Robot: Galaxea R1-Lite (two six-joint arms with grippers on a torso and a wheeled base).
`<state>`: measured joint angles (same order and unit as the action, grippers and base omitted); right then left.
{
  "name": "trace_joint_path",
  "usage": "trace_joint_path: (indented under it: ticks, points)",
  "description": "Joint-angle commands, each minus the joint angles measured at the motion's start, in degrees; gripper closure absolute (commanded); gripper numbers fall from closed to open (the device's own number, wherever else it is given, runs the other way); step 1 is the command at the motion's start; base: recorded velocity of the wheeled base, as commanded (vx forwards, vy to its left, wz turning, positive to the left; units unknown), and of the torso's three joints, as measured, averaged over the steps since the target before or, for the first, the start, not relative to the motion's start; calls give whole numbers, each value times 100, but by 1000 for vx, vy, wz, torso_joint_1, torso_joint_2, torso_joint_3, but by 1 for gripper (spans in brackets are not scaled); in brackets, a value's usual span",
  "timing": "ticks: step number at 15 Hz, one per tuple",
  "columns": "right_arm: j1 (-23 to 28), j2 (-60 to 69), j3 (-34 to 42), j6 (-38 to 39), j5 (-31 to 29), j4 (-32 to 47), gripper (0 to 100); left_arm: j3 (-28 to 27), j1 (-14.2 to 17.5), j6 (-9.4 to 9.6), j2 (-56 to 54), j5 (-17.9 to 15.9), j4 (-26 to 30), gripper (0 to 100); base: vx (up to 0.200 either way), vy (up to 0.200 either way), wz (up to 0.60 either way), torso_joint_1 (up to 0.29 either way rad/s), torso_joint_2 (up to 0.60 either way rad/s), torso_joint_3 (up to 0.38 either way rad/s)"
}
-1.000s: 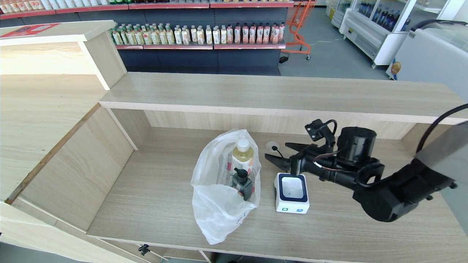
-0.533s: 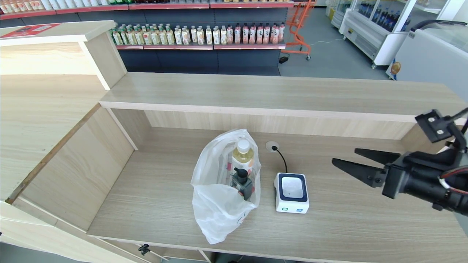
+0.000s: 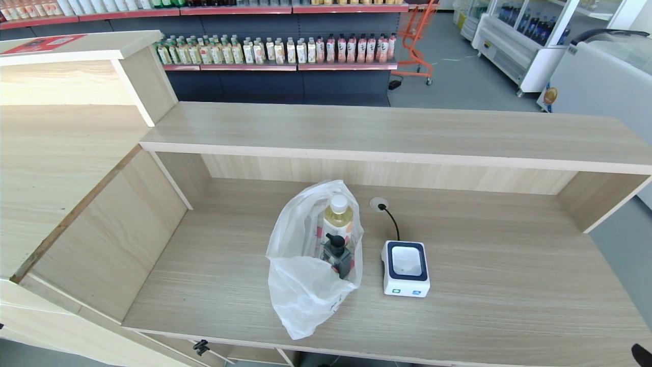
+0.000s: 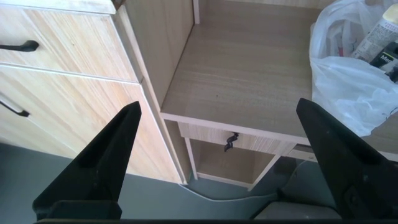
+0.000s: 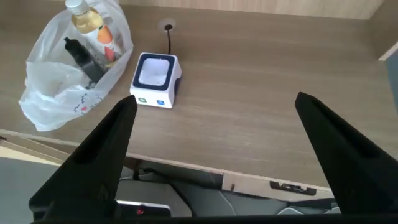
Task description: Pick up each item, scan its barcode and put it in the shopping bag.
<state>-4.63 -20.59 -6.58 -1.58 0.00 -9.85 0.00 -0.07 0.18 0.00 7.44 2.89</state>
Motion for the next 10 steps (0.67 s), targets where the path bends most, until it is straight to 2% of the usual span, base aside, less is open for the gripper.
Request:
trace_joint_path:
  ticks: [1,8,9,10]
  points:
    - [367,1866,658,-123,-185,502,0,0,-1,-1,9,3,1,0,0,0,0,0,0,0]
    - [437,2059,658,-9,-193,906,0,0,7,-1,9,3,1,0,0,0,0,0,0,0]
    - [446,2059,658,-35,-185,915,100,0,-1,-1,0,3,1,0,0,0,0,0,0,0]
    - [437,2059,658,-9,-185,906,100,0,-1,-1,9,3,1,0,0,0,0,0,0,0]
